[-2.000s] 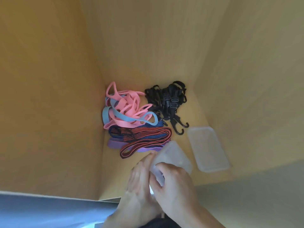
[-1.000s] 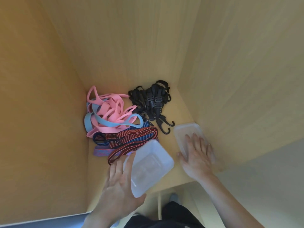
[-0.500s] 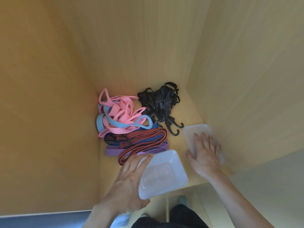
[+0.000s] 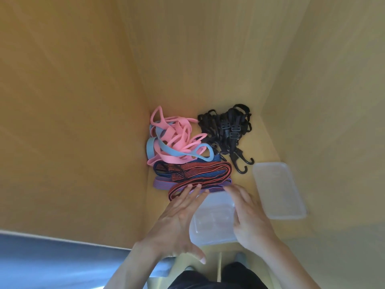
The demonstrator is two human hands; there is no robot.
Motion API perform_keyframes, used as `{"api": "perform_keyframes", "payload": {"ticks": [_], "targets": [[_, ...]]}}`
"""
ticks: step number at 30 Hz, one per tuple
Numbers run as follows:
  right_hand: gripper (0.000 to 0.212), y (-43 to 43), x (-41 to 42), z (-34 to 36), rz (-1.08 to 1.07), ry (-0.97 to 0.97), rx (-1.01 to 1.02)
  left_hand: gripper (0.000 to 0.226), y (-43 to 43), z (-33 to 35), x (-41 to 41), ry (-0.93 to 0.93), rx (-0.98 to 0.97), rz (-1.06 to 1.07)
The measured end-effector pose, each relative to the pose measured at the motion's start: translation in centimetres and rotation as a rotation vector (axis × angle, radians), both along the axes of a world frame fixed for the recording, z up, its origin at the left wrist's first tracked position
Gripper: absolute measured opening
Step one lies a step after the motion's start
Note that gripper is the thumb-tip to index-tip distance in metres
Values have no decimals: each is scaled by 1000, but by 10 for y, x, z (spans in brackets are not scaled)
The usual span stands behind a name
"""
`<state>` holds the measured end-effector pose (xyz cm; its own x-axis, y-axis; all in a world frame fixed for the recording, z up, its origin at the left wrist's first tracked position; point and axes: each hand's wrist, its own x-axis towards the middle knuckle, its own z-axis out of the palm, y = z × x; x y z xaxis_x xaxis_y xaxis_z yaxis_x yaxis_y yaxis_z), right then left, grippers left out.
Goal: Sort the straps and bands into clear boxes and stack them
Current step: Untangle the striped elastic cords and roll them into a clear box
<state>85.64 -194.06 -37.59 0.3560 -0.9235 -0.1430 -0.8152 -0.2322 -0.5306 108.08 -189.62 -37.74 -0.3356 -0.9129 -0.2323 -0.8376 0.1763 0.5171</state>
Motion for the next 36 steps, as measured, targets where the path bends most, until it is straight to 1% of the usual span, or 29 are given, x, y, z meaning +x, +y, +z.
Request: {"api": "perform_keyframes", "payload": {"ticks": [2,3,4,5,6,7,8,9,10,11,13,15,19,23,25,29,33,35,36], "targets": [[83,2,0,0,-26,-12,30,149,0,6,0,39,55,14],[85,2,0,0,-31,-10,32,147,1,10,0,136,103,52],[86,2,0,-1,-35,-4,31,141,0,16,0,296,162,120],[86,2,0,-1,-40,2,29,129,-1,21,1,491,214,214],[85,2,0,0,-46,6,30,110,-4,26,1,678,233,325],[85,2,0,0,-51,7,33,85,-8,28,2,833,210,460],[84,3,0,0,-56,5,35,57,-13,26,4,937,153,614],[83,4,0,1,-61,2,38,35,-19,23,5,970,76,764],[82,4,0,0,-64,-1,37,23,-24,18,6,937,-2,884],[81,5,-1,0,-65,-4,34,21,-29,12,8,879,-57,961],[80,6,-2,-2,-63,-9,28,24,-35,0,10,816,-91,1040],[78,6,-3,-3,-57,-5,27,28,-37,-11,10,771,-73,1078],[74,5,-5,-5,-52,-19,29,29,-32,-28,8,646,-75,1057],[72,5,-7,-4,-37,-41,29,32,-29,-31,13,647,-28,1042],[72,4,-9,-4,-24,-44,31,34,-27,-31,15,616,-26,1023],[70,2,-14,-2,25,-70,34,38,-21,-28,17,508,-92,978],[66,1,-20,0,38,-150,14,32,-20,-23,17,413,-176,980],[62,1,-21,3,8,-204,-26,29,-23,-18,17,408,-209,1002],[60,0,-22,5,-2,-227,-47,29,-25,-15,17,435,-215,1014]]}}
